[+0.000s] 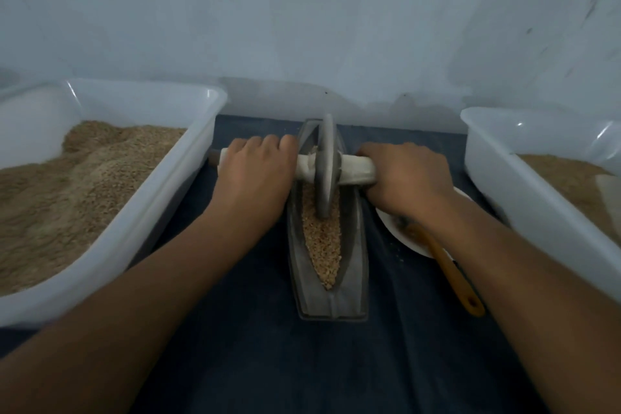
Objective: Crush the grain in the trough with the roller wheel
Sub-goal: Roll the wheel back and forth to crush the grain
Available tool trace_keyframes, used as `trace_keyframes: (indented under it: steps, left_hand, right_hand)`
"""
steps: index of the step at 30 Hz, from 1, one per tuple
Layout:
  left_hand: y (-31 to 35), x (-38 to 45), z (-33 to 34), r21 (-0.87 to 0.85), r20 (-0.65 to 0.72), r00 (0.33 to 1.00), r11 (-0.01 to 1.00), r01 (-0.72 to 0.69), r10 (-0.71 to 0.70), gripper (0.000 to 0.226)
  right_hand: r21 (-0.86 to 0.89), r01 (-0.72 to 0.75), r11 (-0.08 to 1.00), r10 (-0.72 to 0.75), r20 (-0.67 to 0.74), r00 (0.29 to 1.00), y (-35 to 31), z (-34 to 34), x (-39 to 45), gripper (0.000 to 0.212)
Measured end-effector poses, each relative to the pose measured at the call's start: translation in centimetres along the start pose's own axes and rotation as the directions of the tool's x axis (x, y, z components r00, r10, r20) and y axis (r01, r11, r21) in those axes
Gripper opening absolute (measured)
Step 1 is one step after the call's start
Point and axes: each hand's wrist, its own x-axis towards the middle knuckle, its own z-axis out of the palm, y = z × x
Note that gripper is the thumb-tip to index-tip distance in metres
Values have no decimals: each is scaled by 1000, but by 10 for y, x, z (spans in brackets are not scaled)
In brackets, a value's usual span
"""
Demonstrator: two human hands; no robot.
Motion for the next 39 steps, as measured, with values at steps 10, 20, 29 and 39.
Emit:
trace_keyframes:
  steps: [10,20,29,39]
  left_hand:
    - [10,-61,-37,-52,-16,997,996,-77,77,55]
    - [3,-57,-29,-36,65,993,995,-94,96,80]
    - [-8,9,5,-54,63,993,994,-93,97,68]
    - [-15,34,17,-96,149,989,995,24,-10,54]
  right_hand:
    - [139,74,988,-65,-72,995,-8,-15,-69,45]
    - [41,82,996,-77,-105,991,-8,-11,-59,42]
    - [17,11,1000,-12,84,996,3,5,19,42]
    - [-23,59,998,-54,189,980,7,-3,65,37]
